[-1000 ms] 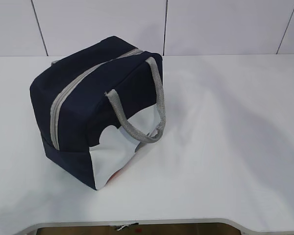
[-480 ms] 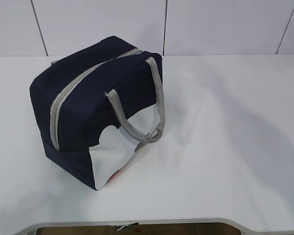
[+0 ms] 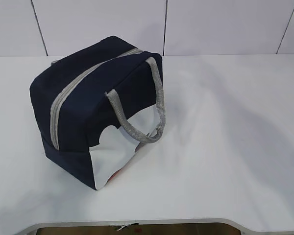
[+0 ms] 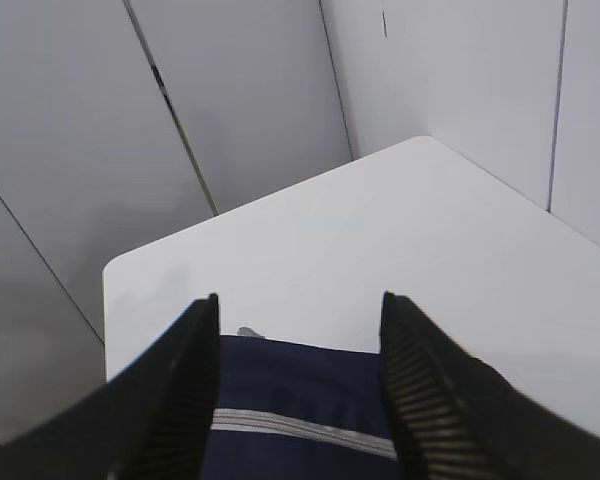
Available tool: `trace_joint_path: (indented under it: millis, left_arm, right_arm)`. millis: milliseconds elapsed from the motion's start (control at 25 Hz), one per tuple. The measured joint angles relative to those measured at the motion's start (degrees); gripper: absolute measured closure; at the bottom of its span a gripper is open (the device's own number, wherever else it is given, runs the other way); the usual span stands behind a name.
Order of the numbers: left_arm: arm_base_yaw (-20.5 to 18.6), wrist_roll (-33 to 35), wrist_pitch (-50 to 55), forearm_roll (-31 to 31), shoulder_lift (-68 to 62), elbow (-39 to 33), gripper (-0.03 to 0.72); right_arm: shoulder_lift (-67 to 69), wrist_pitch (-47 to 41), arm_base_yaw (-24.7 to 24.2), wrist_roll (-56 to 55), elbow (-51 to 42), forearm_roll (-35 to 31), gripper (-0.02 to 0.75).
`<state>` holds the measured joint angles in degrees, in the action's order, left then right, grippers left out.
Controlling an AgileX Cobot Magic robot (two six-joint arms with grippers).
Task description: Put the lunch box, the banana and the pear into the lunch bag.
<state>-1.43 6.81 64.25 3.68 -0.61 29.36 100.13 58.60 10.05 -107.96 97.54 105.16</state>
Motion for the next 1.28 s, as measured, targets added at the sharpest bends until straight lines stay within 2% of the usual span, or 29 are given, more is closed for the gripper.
trace_joint_path:
  millis: [360, 560, 640, 880, 1280]
  left_arm:
    - [0.0, 0.0, 0.0, 0.0, 0.0, 0.0, 0.451]
    - [0.0, 0.0, 0.0, 0.0, 0.0, 0.0, 0.451]
    - [0.0, 0.0, 0.0, 0.0, 0.0, 0.0, 0.451]
    - [0.0, 0.0, 0.0, -0.12, 0.0, 0.0, 0.451]
    - [0.0, 0.0, 0.0, -0.12, 0.0, 0.0, 0.451]
  right_arm:
    - [0.13, -12.49, 0.0, 5.09, -0.56, 0.0, 0.316]
    - [0.13, -20.51, 0.0, 15.9, -7.47, 0.0, 0.316]
    - [0.23, -22.42, 0.0, 20.92, -10.67, -2.08, 0.316]
    - [-0.83, -27.67, -0.09, 36.76, -17.72, -13.69, 0.316]
    - [-5.31, -46.43, 1.04, 63.47, -26.43, -45.97, 0.316]
